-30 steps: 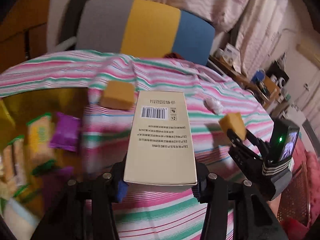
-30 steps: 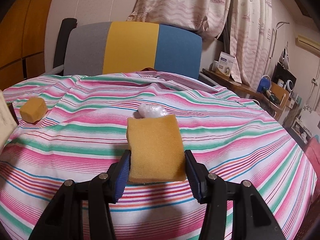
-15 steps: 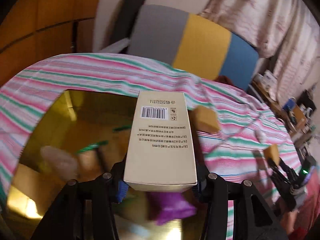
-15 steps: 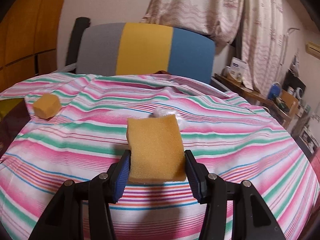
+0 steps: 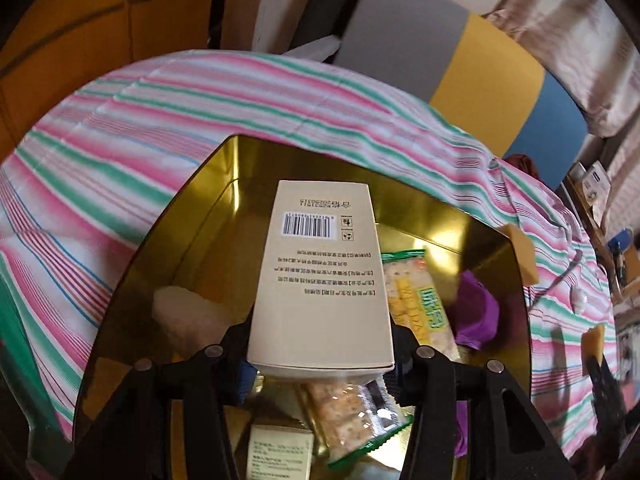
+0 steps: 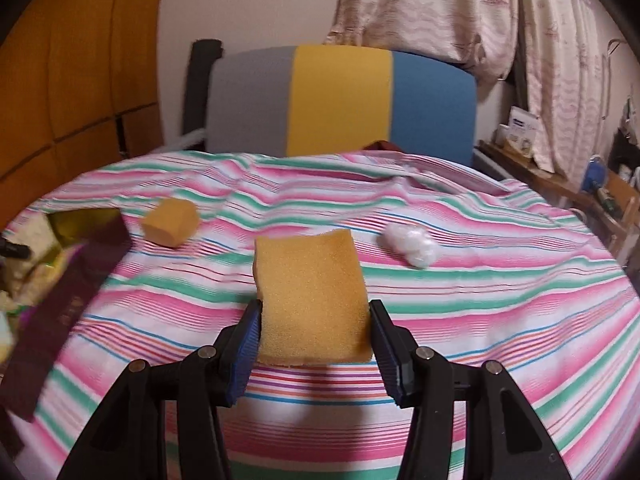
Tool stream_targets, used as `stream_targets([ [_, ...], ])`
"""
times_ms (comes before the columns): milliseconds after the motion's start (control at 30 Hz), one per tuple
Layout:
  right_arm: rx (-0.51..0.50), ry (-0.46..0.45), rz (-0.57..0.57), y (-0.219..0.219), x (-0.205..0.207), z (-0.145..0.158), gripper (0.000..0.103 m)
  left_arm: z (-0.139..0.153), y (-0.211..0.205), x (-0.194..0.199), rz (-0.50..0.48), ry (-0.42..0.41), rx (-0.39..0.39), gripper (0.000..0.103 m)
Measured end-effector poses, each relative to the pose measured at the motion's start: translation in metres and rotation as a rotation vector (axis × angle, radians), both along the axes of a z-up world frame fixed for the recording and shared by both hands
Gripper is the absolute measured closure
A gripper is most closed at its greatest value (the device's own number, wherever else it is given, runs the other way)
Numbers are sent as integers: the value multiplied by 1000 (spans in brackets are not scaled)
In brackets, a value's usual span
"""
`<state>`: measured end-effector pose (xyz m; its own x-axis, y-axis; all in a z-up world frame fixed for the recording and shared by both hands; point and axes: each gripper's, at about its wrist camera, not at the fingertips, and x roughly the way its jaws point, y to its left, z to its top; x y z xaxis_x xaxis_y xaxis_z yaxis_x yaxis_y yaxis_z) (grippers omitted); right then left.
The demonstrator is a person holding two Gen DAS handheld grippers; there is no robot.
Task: Organize objects
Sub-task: 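Release the cream box into the tray with the left tool while the right tool carries the sponge, then lower the yellow sponge into the tray and open the right tool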
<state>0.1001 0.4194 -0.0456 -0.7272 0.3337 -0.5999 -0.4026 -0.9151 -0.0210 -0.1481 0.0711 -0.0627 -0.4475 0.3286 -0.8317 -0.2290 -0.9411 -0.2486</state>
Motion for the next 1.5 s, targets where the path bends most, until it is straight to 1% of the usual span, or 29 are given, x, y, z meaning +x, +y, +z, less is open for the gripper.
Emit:
stream_targets([
  [100, -27, 27, 56, -18, -3, 10, 50, -1, 0, -6, 4, 9, -29, 52],
  [200, -28, 48, 113, -39, -10, 19, 50, -2, 0, -17, 2, 0, -48, 52],
  [300, -28, 73, 175, -63, -16, 30, 50, -2, 2, -31, 24, -12, -53, 52],
  [400, -59, 90, 217, -80, -21, 37, 50, -2, 0, -45, 52, -11, -65, 50],
  [433, -68, 94, 225, -83, -22, 39, 50, -3, 0, -49, 57, -13, -69, 40],
  [467, -81, 96, 241, -89, -24, 40, 50, -3, -2, -50, 67, -22, -80, 24],
  [500, -92, 94, 256, -93, -26, 41, 50, -3, -4, -48, 85, -30, -86, 18],
  [533, -105, 84, 279, -98, -29, 40, 50, -2, -5, -43, 92, -28, -69, 14],
  [600, -100, 68, 305, -107, -34, 37, 50, 1, -7, -33, 85, -22, -32, 14],
  [633, -88, 56, 322, -114, -37, 35, 50, 2, -8, -25, 76, -20, -22, 14],
  [700, -81, 44, 349, -124, -42, 33, 50, 8, -9, -10, 73, 13, -23, 12],
  [767, -91, 39, 371, -129, -46, 33, 50, 13, -10, 9, 88, 68, -58, 4],
  [867, -112, 23, 406, -144, -56, 34, 50, 18, -14, 30, 94, 125, -84, 3],
  [1033, -112, -17, 456, -165, -77, 35, 50, 23, -18, 61, 106, 214, -105, 3],
  [1167, -120, -48, 490, -181, -99, 37, 50, 26, -21, 83, 107, 268, -154, 1],
  [1233, -133, -70, 499, -188, -110, 36, 50, 26, -25, 92, 105, 281, -165, 0],
  [1367, -169, -107, 504, -198, -130, 30, 50, 22, -31, 103, 105, 277, -171, 0],
  [1433, -181, -129, 504, -204, -143, 26, 50, 22, -33, 108, 114, 274, -164, 0],
  [1500, -186, -151, 509, -209, -156, 23, 50, 23, -38, 113, 115, 273, -140, 0],
])
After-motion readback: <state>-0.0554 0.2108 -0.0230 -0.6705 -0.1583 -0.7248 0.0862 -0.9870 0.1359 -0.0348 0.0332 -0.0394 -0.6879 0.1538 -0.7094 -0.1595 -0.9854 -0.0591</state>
